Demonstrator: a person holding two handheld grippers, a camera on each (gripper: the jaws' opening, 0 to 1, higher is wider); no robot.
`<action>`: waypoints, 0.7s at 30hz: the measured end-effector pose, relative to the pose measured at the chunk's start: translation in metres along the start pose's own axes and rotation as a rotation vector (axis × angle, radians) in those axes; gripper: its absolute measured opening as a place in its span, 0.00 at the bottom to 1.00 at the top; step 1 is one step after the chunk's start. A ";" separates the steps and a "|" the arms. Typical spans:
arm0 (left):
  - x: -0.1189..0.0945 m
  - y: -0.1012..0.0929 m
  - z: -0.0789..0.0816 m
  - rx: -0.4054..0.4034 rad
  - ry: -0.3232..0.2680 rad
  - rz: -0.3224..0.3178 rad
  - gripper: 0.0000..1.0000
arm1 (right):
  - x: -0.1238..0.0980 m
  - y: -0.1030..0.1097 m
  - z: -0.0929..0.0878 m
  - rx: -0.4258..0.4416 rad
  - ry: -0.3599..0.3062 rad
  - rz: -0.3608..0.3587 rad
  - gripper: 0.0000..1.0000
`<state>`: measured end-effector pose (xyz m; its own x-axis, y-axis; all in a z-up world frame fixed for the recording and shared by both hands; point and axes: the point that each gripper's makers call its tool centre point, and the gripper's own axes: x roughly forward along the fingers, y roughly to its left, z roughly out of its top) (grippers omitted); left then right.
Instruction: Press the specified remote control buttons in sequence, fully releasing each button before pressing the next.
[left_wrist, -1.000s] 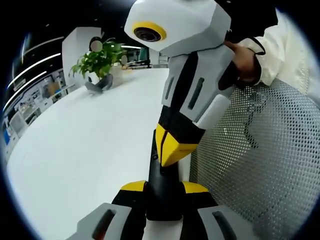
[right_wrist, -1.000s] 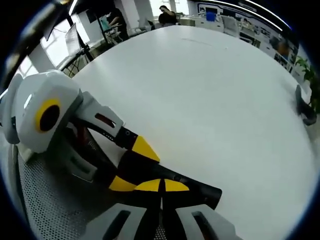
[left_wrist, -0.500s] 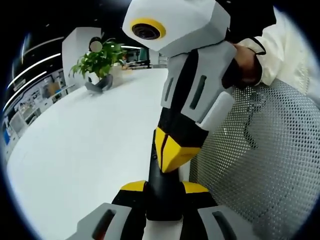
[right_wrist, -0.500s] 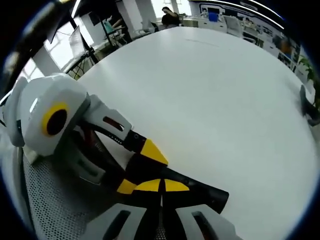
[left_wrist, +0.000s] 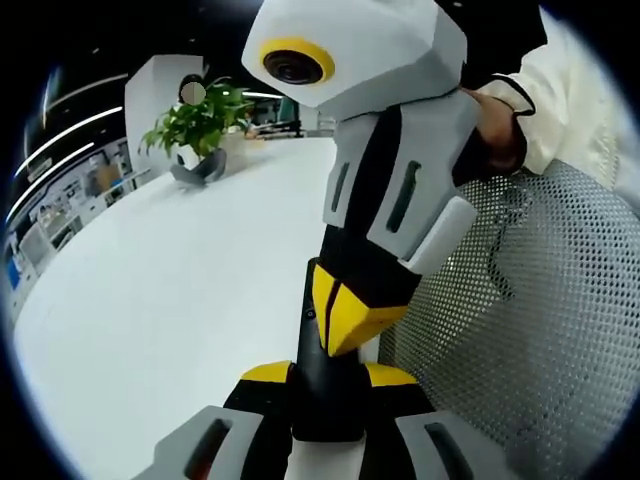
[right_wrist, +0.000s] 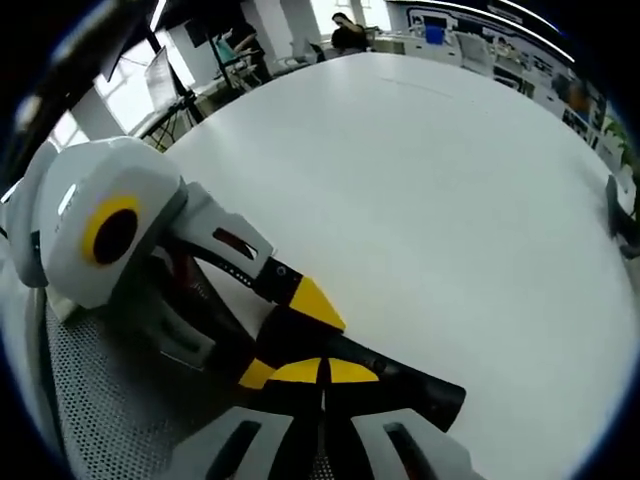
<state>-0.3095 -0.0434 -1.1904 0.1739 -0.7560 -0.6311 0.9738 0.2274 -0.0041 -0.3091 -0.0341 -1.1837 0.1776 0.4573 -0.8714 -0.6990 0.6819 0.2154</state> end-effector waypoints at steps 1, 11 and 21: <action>0.000 0.000 0.000 0.000 0.002 0.000 0.25 | 0.000 0.000 0.000 -0.010 0.001 -0.006 0.00; 0.000 0.000 -0.001 0.004 0.012 -0.001 0.25 | 0.001 0.000 0.000 -0.051 0.000 -0.027 0.00; 0.000 0.000 -0.001 0.007 0.012 0.000 0.25 | 0.000 -0.002 0.002 -0.051 -0.011 -0.024 0.00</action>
<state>-0.3095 -0.0428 -1.1910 0.1724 -0.7484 -0.6404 0.9747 0.2235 0.0012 -0.3062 -0.0344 -1.1838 0.2024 0.4474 -0.8711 -0.7286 0.6632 0.1714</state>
